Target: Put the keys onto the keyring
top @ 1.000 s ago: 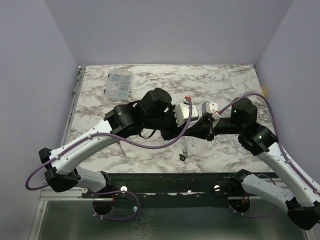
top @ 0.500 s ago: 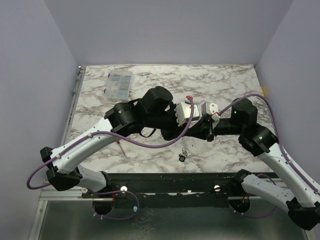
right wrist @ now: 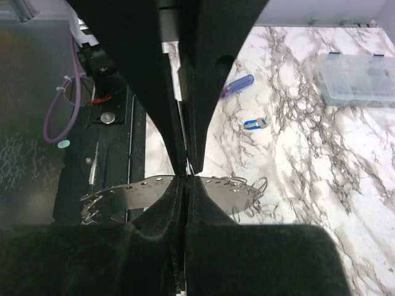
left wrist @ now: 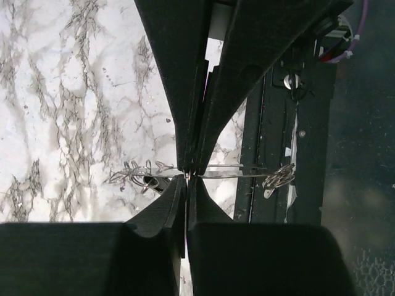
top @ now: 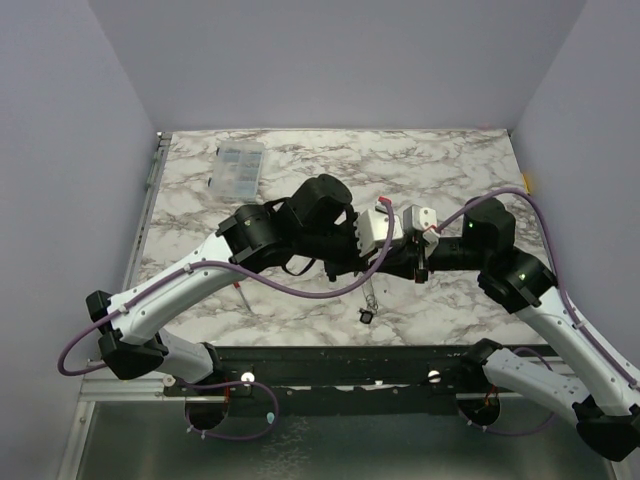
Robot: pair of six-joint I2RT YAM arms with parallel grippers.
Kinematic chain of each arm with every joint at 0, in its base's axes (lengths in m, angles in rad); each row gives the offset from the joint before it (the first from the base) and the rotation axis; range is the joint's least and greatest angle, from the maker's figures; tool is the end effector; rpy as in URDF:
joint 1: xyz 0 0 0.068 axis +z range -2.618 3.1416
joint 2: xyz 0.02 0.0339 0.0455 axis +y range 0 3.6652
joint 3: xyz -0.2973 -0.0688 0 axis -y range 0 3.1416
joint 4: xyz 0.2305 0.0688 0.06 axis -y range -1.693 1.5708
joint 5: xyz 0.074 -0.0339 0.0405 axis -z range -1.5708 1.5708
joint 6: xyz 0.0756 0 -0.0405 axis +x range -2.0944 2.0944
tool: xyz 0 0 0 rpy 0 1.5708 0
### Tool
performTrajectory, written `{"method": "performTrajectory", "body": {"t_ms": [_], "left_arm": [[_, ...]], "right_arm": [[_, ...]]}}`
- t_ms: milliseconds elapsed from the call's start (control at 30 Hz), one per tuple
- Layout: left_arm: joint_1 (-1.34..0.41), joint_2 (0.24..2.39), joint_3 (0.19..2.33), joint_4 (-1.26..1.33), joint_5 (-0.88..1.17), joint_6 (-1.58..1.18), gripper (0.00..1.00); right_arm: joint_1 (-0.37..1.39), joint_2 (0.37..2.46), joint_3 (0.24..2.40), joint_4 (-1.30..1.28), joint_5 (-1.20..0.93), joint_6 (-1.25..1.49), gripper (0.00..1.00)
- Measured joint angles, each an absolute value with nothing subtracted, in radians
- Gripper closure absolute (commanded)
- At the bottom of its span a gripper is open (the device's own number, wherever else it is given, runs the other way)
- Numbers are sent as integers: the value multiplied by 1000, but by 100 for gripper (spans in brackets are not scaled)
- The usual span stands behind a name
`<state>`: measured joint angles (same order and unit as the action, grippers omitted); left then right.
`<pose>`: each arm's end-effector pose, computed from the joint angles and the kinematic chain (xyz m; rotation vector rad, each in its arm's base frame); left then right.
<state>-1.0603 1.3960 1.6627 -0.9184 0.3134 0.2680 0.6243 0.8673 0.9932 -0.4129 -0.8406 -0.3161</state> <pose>0.1218 -0.2652 0.4364 1.5545 1.6950 -0.7721 0.1035 0.1440 0.3935 -1.3338 1.3146 0.9882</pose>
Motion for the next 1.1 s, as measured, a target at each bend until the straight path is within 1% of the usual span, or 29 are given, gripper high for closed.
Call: {"method": "performTrajectory", "body": {"t_ms": [133,167,200,267,367,500,800,967,1100], "left_arm": [[-1060,1398,1663,-914,318,274,100],[-1060,1398,1662,-907,320,274,100],[-1060,1396,1657,-897,321,274,100],[-1060,1385,1632,-859,322,271,100],[-1060,1345,1553,-787,321,263,100],[-1060,1253,1399,-663,317,234,100],[-1060,1050,1200,-388,274,168,100],[-1060,932,1044,-221,252,118,100],[-1060,882,963,-120,242,83,100]], "right_arm": [[625,861,993,-416,-826,-316,99],[625,856,992,-414,-818,-315,93],[625,850,989,-411,-807,-311,84],[625,828,973,-395,-782,-294,68],[627,791,951,-352,-748,-260,60],[627,762,940,-278,-736,-200,59],[627,769,896,-158,-744,-84,59],[627,794,888,-88,-788,-27,59],[627,825,894,-28,-854,19,59]]}}
